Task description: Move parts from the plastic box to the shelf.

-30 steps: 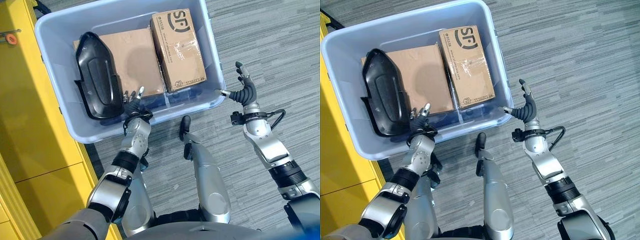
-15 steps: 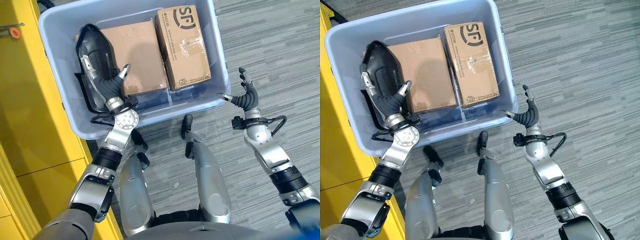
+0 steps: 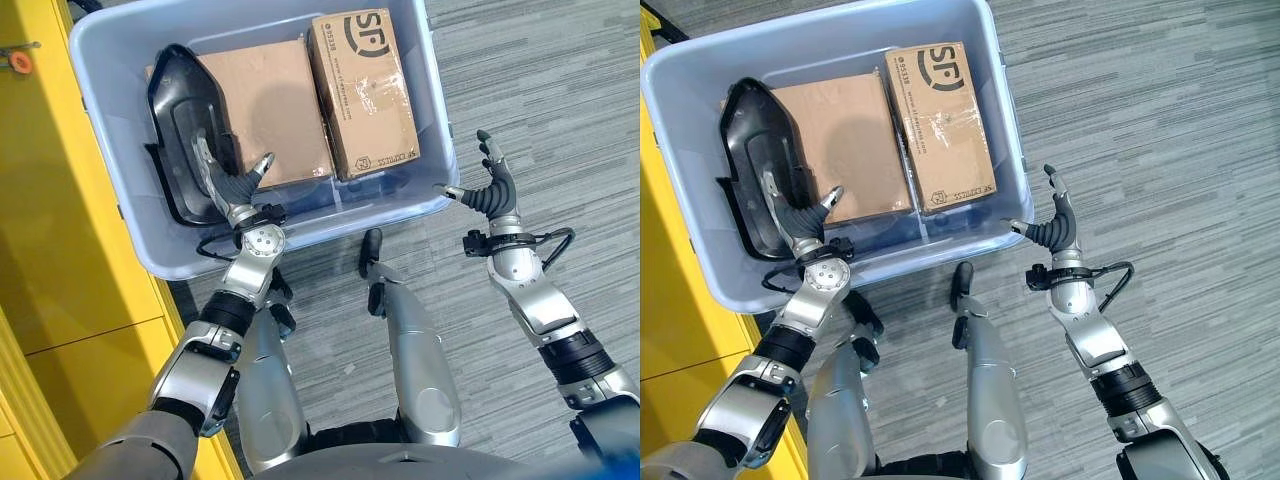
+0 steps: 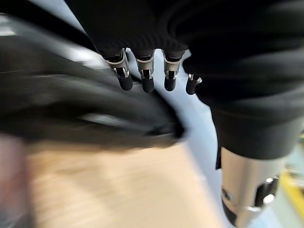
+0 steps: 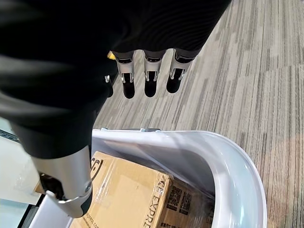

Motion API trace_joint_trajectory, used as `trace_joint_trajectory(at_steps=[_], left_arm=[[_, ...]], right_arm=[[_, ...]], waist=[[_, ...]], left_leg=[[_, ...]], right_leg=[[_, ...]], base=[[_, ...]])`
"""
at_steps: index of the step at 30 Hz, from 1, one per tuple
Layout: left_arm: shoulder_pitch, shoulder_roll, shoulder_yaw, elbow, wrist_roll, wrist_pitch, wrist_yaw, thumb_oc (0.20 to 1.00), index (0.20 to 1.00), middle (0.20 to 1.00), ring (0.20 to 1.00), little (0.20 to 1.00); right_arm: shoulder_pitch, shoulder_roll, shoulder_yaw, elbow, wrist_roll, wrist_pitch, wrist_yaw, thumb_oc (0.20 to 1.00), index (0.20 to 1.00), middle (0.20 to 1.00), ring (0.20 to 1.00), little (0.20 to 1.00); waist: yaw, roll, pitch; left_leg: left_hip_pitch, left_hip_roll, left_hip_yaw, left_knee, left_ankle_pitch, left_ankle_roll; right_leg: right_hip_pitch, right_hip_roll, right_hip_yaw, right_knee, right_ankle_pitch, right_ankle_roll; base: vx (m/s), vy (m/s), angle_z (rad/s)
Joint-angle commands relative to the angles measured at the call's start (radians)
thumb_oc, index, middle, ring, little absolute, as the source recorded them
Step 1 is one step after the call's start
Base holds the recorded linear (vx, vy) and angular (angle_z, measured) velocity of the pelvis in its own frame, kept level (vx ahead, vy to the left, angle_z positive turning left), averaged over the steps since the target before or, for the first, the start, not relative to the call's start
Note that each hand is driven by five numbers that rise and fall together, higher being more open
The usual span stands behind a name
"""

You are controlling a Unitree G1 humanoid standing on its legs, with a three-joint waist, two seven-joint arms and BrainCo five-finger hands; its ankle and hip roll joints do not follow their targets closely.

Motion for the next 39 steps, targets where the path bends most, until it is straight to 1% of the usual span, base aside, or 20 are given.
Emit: trace_joint_trajectory(at_steps=[1,2,3,5,7,8,10,12,13,14,15,16,17,18,22,27,31,35,37,39], left_arm=[[-0.015,0.013,0.015,-0.024,-0.104,-0.033,0.019,1.0,1.0,1.0,1.0,1.0],[-0.018,0.004,0.027,-0.014,-0.147,-0.045,0.039,1.0,1.0,1.0,1.0,1.0],[-0.021,-0.006,0.044,-0.003,-0.163,-0.052,0.087,1.0,1.0,1.0,1.0,1.0],[-0.039,0.004,0.066,0.03,-0.142,-0.016,0.153,1.0,1.0,1.0,1.0,1.0],[-0.051,0.017,0.081,0.059,-0.211,0.005,0.155,1.0,1.0,1.0,1.0,1.0],[-0.058,0.025,0.083,0.073,-0.165,0.042,0.148,1.0,1.0,1.0,1.0,1.0],[-0.097,0.032,0.065,0.108,-0.223,0.079,0.079,1.0,1.0,1.0,1.0,1.0],[-0.12,0.025,0.045,0.125,-0.235,0.052,0.031,1.0,1.0,1.0,1.0,1.0],[-0.124,0.019,0.04,0.122,-0.25,0.023,0.002,1.0,1.0,1.0,1.0,1.0],[-0.128,0.011,0.034,0.118,-0.245,0.006,-0.03,1.0,1.0,1.0,1.0,1.0],[-0.136,-0.01,0.005,0.1,-0.19,-0.007,-0.094,1.0,1.0,1.0,1.0,1.0],[-0.138,-0.018,-0.013,0.089,-0.172,-0.009,-0.114,1.0,1.0,1.0,1.0,1.0],[-0.14,-0.029,-0.045,0.077,-0.151,-0.005,-0.183,1.0,1.0,1.0,1.0,1.0],[-0.147,-0.035,-0.065,0.075,-0.131,0.006,-0.226,1.0,1.0,1.0,1.0,1.0],[-0.149,-0.039,-0.148,0.061,-0.075,0.037,-0.305,1.0,1.0,1.0,1.0,1.0],[-0.147,-0.033,-0.202,0.064,-0.038,0.034,-0.361,1.0,1.0,1.0,1.0,1.0],[-0.142,-0.029,-0.237,0.065,0.002,0.054,-0.373,1.0,1.0,1.0,1.0,1.0],[-0.138,-0.025,-0.251,0.067,0.018,0.062,-0.341,1.0,1.0,1.0,1.0,1.0],[-0.139,-0.019,-0.254,0.067,0.068,0.067,-0.309,1.0,1.0,1.0,1.0,1.0],[-0.136,-0.009,-0.255,0.062,0.134,0.068,-0.238,1.0,1.0,1.0,1.0,1.0]], right_arm=[[-0.01,-0.015,-0.03,-0.055,-0.022,-0.018,0.012,1.0,1.0,1.0,1.0,1.0],[-0.01,-0.017,-0.03,-0.056,-0.023,-0.018,0.013,1.0,1.0,1.0,1.0,1.0],[-0.01,-0.016,-0.03,-0.057,-0.023,-0.013,0.012,1.0,1.0,1.0,1.0,1.0],[-0.012,-0.009,-0.025,-0.046,-0.005,-0.02,-0.01,1.0,1.0,1.0,1.0,1.0],[-0.017,-0.013,-0.024,-0.057,0.006,-0.009,-0.006,1.0,1.0,1.0,1.0,1.0],[-0.027,-0.013,-0.018,-0.058,0.016,0.005,-0.003,1.0,1.0,1.0,1.0,1.0],[-0.04,-0.019,-0.008,-0.057,0.038,0.024,-0.001,1.0,1.0,1.0,1.0,1.0],[-0.05,-0.017,-0.002,-0.048,0.043,0.017,-0.001,1.0,1.0,1.0,1.0,1.0],[-0.054,-0.013,0.0,-0.048,0.046,0.02,-0.001,1.0,1.0,1.0,1.0,1.0],[-0.058,-0.009,0.003,-0.047,0.049,0.023,-0.003,1.0,1.0,1.0,1.0,1.0],[-0.06,0.0,0.006,-0.043,0.054,0.017,-0.009,1.0,1.0,1.0,1.0,1.0],[-0.057,0.003,0.004,-0.042,0.056,0.014,-0.005,1.0,1.0,1.0,1.0,1.0],[-0.058,0.004,0.004,-0.046,0.056,0.023,0.007,1.0,1.0,1.0,1.0,1.0],[-0.058,0.004,0.005,-0.048,0.055,0.027,0.013,1.0,1.0,1.0,1.0,1.0],[-0.049,-0.007,-0.004,-0.057,0.055,0.015,0.046,1.0,1.0,1.0,1.0,1.0],[-0.055,-0.01,0.002,-0.051,0.042,0.021,0.067,1.0,1.0,1.0,1.0,1.0],[-0.053,-0.021,0.003,-0.041,0.044,0.014,0.077,1.0,1.0,1.0,1.0,1.0],[-0.049,-0.025,0.004,-0.038,0.05,0.005,0.077,1.0,1.0,1.0,1.0,1.0],[-0.045,-0.025,0.006,-0.036,0.053,-0.005,0.077,1.0,1.0,1.0,1.0,1.0],[-0.037,-0.024,0.005,-0.038,0.054,-0.008,0.077,1.0,1.0,1.0,1.0,1.0]], waist=[[0.004,-0.044,-0.036],[0.003,-0.045,-0.036],[0.002,-0.046,-0.036],[0.003,-0.059,-0.036],[0.001,-0.067,-0.036],[-0.001,-0.07,-0.036],[-0.009,-0.073,-0.036],[-0.016,-0.078,-0.036],[-0.018,-0.081,-0.036],[-0.02,-0.083,-0.036],[-0.025,-0.088,-0.036],[-0.028,-0.09,-0.036],[-0.034,-0.09,-0.036],[-0.039,-0.09,-0.036],[-0.052,-0.087,-0.036],[-0.065,-0.079,-0.036],[-0.07,-0.073,-0.036],[-0.072,-0.07,-0.036],[-0.071,-0.069,-0.036],[-0.069,-0.067,-0.036]], left_leg=[[-0.07,0.041,-0.059,0.122,-0.079,-0.092],[-0.072,0.042,-0.059,0.124,-0.08,-0.092],[-0.073,0.042,-0.06,0.126,-0.081,-0.092],[-0.084,0.047,-0.064,0.133,-0.083,-0.096],[-0.092,0.055,-0.065,0.144,-0.084,-0.1],[-0.095,0.058,-0.063,0.145,-0.083,-0.101],[-0.101,0.065,-0.058,0.145,-0.079,-0.101],[-0.102,0.068,-0.054,0.146,-0.079,-0.1],[-0.102,0.069,-0.053,0.149,-0.082,-0.099],[-0.102,0.07,-0.051,0.151,-0.083,-0.098],[-0.101,0.073,-0.045,0.156,-0.085,-0.096],[-0.101,0.074,-0.043,0.157,-0.085,-0.095],[-0.095,0.074,-0.036,0.155,-0.085,-0.094],[-0.09,0.074,-0.031,0.152,-0.085,-0.093],[-0.075,0.073,-0.015,0.143,-0.081,-0.091],[-0.057,0.071,0.005,0.138,-0.082,-0.089],[-0.053,0.073,0.012,0.138,-0.079,-0.091],[-0.045,0.071,0.016,0.134,-0.078,-0.091],[-0.041,0.071,0.017,0.133,-0.078,-0.091],[-0.037,0.069,0.015,0.133,-0.078,-0.092]], right_leg=[[-0.007,-0.045,-0.009,0.055,-0.087,0.138],[-0.009,-0.044,-0.009,0.058,-0.089,0.138],[-0.01,-0.043,-0.009,0.062,-0.091,0.138],[-0.014,-0.042,-0.015,0.062,-0.089,0.14],[-0.018,-0.042,-0.019,0.064,-0.087,0.139],[-0.021,-0.04,-0.02,0.065,-0.087,0.138],[-0.032,-0.04,-0.018,0.071,-0.085,0.135],[-0.036,-0.038,-0.017,0.076,-0.084,0.133],[-0.037,-0.037,-0.017,0.078,-0.085,0.133],[-0.037,-0.035,-0.017,0.079,-0.085,0.133],[-0.035,-0.032,-0.017,0.079,-0.084,0.131],[-0.034,-0.03,-0.016,0.078,-0.082,0.131],[-0.031,-0.026,-0.013,0.074,-0.08,0.132],[-0.028,-0.025,-0.011,0.071,-0.079,0.131],[-0.022,-0.018,-0.004,0.059,-0.071,0.13],[-0.012,-0.014,0.007,0.051,-0.074,0.129],[-0.011,-0.014,0.011,0.049,-0.073,0.127],[-0.007,-0.013,0.013,0.046,-0.074,0.128],[-0.003,-0.015,0.013,0.046,-0.075,0.128],[0.002,-0.015,0.013,0.045,-0.076,0.128]], base=[[0.0,0.0,0.0],[0.0,0.0,0.0],[0.01,-0.031,0.0],[0.01,-0.106,-0.02],[0.01,-0.086,0.01],[0.0,-0.03,0.04],[0.0,0.0,0.0],[0.0,-0.016,0.0],[0.0,-0.035,0.01],[0.0,-0.05,0.01],[0.0,-0.042,0.01],[0.0,0.0,0.0],[0.0,0.0,0.0],[0.0,0.0,0.0],[0.0,0.0,0.0],[0.0,0.033,-0.15],[-0.01,0.013,-0.17],[0.0,0.0,0.0],[0.0,-0.005,0.02],[0.0,-0.014,-0.02]])
